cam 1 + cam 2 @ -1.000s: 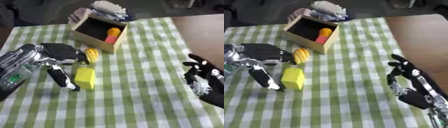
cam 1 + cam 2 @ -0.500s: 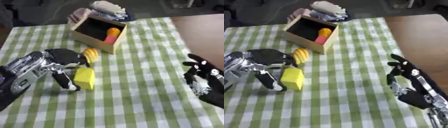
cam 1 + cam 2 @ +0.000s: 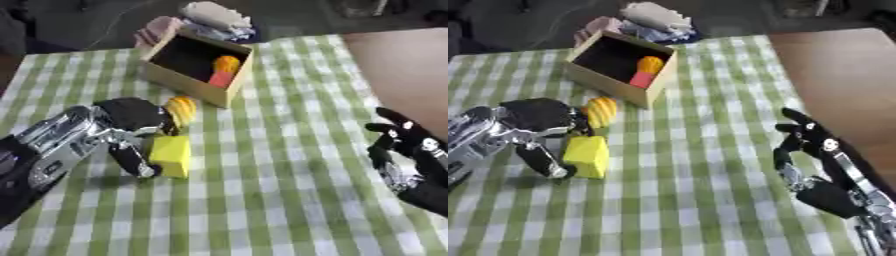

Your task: Pick up objects on the table and place them in the box.

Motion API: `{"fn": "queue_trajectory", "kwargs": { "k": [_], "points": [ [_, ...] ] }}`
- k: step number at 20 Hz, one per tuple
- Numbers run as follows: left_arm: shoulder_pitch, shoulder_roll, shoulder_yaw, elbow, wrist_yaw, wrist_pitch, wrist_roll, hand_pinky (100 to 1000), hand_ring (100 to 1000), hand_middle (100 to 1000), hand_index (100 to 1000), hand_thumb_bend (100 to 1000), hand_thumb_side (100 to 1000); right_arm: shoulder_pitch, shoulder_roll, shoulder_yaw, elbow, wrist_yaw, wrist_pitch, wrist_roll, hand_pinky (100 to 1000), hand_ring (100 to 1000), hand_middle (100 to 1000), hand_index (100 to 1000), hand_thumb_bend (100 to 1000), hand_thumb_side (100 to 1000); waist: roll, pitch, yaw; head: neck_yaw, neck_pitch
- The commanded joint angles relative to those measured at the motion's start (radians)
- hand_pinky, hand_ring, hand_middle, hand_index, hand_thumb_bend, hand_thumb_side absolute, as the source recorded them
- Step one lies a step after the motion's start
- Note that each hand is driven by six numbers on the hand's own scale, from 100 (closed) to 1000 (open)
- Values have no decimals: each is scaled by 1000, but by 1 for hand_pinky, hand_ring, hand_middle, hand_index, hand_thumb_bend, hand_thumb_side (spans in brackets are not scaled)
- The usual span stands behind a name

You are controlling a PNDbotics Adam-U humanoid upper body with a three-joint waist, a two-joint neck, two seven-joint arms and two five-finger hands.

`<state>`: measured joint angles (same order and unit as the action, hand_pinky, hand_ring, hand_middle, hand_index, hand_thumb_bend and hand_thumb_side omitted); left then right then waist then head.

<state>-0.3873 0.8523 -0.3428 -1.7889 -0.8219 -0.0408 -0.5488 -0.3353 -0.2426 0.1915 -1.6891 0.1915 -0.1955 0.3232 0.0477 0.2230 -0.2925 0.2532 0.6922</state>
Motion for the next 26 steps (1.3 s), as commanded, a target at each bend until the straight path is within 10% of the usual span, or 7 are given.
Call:
{"fn": "queue_trajectory", "kwargs": {
  "k": [1,9,26],
  "points": [
    [-23,30,57,-37,40,27,34,670,560,604,733,252,273,-13,-13,-9,-11,1,-1,-3,703,904,478,983,100,470,3,-4,2,-4,-16],
    [-175,31,160,56,72,133,133,680,570,609,744,211,230,-11,-12,-2,-9,-3,-2,3,703,904,478,983,100,470,5,-10,-11,-1,-13],
    [-362,-141,145,525,-72,184,439,698,600,624,773,146,192,-17,3,16,-7,-16,-4,22,703,906,478,983,100,470,-4,-6,-49,27,-12]
  ]
}}
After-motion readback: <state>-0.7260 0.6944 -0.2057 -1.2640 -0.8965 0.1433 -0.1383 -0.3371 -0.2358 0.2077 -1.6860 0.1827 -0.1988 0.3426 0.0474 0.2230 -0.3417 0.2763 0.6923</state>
